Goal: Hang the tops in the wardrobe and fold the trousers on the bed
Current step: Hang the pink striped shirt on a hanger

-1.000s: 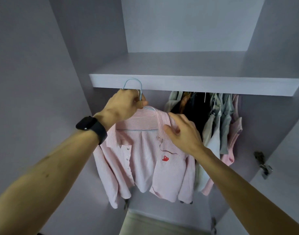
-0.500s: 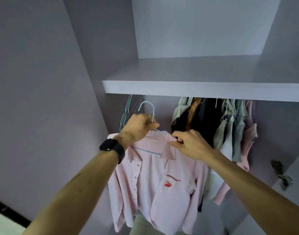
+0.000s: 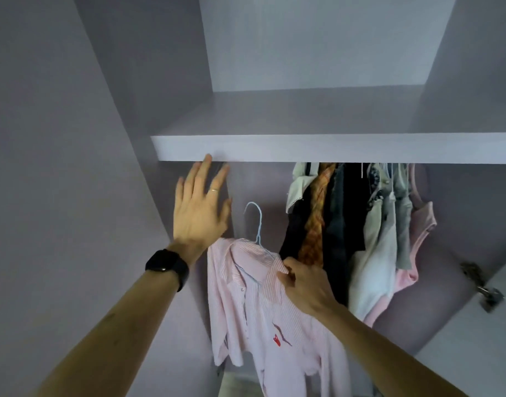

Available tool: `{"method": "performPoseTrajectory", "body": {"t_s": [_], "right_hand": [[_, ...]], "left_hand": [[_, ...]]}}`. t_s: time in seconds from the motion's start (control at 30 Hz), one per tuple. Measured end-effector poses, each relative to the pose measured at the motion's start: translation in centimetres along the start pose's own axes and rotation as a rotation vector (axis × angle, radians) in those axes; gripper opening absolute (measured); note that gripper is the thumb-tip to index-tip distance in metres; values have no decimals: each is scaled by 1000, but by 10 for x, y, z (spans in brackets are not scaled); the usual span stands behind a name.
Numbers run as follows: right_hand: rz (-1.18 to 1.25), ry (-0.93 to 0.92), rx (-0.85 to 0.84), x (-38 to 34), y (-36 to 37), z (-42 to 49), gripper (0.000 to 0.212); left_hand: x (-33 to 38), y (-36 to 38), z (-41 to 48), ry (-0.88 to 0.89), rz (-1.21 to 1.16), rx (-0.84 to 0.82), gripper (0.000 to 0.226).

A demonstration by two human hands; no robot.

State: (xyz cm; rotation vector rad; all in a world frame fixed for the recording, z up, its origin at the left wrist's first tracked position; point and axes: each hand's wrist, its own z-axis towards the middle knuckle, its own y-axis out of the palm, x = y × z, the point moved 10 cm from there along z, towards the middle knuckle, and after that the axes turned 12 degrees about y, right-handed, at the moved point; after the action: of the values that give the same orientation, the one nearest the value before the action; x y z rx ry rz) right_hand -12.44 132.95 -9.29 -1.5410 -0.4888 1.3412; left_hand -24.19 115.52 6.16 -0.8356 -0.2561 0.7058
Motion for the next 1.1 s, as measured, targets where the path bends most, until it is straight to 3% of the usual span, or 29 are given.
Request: {"method": "performPoseTrajectory", "body": {"t_s": [0.23,0.43,0.6,0.77,1.0,1.1], "right_hand": [[87,142,-21,-16,7,42,21],[211,281,-48,-7,42,104,18],[290,354,3,8,77,145,36],[380,384,75,23,96,191,41],[461,325,301,8,26,240,32],[413,335,364,1,-5,260,40]], "left_hand": [[-34,39,42,16,91,-59,67],[-45,55,52,22,122,94,64],[-44,59,57,22,134,218,65],[-47,67,53,48,152,317,67],[-50,73,55,55,175,409,70],[-49,75,55,55,172,419,71]]}}
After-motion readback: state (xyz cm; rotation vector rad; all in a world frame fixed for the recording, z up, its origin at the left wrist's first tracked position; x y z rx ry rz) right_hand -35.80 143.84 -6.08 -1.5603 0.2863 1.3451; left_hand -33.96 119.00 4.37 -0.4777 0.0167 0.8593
